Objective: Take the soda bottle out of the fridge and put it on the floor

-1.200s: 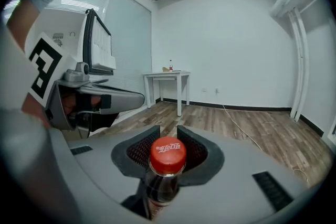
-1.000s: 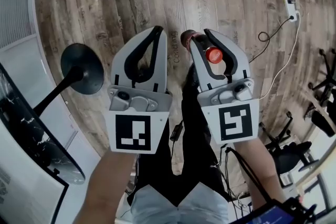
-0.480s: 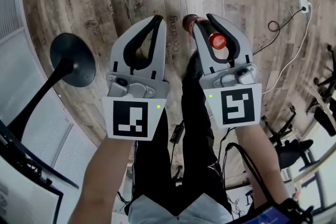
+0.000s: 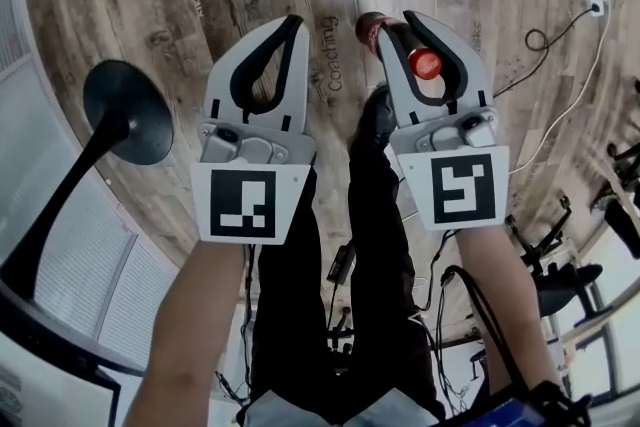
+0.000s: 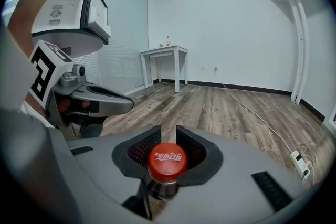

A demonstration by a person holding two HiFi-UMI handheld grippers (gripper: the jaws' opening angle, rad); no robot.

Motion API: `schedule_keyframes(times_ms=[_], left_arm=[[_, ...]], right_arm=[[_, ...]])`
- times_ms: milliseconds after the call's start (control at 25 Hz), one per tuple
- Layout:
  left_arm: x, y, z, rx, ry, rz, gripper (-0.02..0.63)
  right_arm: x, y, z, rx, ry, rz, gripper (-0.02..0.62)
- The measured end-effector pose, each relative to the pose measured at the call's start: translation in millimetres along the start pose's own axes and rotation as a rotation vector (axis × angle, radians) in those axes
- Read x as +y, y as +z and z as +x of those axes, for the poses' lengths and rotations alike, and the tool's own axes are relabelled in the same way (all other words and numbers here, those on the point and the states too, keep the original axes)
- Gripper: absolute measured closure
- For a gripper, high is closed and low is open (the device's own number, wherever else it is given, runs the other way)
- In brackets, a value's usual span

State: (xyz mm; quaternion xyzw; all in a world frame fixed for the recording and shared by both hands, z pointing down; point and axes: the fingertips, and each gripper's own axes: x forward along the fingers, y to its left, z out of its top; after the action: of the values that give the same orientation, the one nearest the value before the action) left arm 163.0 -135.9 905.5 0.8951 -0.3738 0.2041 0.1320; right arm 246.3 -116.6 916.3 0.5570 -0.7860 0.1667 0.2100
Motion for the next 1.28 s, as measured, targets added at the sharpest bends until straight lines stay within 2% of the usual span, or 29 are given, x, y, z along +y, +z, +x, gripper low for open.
schedule_keyframes(times_ms=[120, 640, 1280], left_arm=[[3, -17, 8, 0.009, 0.011, -0.018, 0.589], [7, -73, 30, 0.031, 0.042, 0.026, 0.589], [3, -100, 40, 0.053, 0.036, 0.041, 0.589]], right_arm=[[-3, -15, 5, 0.008, -0.004, 0.002, 0.492], [-3, -79, 24, 0.049, -0.002, -0.004, 0.492], [-1, -141, 44, 0.126, 0.01, -0.012, 0.491]])
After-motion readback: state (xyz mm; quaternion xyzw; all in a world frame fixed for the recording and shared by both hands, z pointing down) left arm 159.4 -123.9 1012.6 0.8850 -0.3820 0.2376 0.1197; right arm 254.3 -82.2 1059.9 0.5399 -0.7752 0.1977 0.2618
